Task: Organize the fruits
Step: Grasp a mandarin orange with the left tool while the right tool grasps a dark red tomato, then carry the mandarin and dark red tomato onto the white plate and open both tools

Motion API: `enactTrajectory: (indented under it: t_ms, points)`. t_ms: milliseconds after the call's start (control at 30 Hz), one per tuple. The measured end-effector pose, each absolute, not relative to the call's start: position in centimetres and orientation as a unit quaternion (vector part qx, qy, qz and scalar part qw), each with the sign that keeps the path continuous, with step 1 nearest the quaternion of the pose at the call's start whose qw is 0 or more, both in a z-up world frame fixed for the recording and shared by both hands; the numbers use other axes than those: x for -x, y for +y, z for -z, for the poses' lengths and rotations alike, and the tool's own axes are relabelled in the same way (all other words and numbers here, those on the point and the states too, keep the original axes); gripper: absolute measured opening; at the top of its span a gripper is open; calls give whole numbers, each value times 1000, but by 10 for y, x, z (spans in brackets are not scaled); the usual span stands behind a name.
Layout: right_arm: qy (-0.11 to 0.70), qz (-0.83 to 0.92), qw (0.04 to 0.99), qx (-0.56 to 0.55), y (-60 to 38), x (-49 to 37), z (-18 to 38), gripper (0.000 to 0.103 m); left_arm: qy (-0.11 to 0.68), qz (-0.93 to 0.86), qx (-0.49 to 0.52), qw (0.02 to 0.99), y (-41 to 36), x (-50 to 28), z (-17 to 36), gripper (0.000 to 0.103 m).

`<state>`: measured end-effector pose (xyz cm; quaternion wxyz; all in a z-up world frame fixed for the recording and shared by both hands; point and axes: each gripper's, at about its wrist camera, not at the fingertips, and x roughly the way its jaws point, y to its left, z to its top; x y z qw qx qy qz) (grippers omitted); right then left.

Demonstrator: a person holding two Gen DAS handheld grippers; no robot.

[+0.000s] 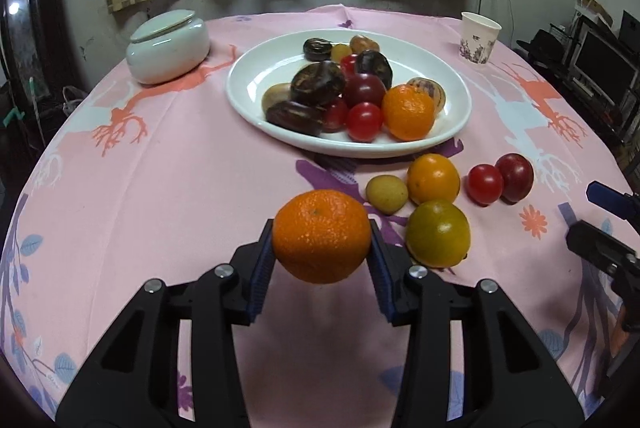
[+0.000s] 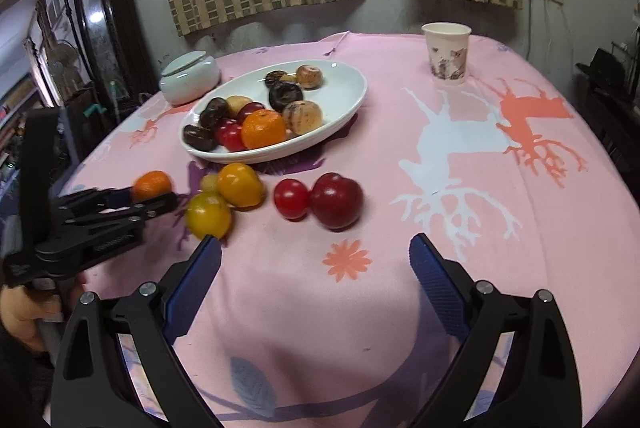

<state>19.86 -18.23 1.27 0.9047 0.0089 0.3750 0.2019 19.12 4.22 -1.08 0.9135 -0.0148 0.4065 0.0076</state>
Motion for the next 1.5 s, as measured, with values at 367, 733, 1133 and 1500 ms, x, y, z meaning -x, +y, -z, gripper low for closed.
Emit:
enactTrajectory:
  t_ms: [367, 733, 1133, 1500]
  points:
    - [417, -172, 887, 102, -158, -226, 13, 80, 430, 13, 29, 902, 46, -197, 23, 44]
    - [450, -209, 861, 111, -144, -273, 20, 40, 439, 15, 34, 898, 49, -201, 29, 45]
    - [436, -245, 863, 70, -166, -227, 6, 40, 431, 14, 28, 902, 46, -202, 32, 46]
    - [404, -275, 869, 74, -158, -204, -13, 40, 417, 32, 46, 907, 45, -196, 18, 44]
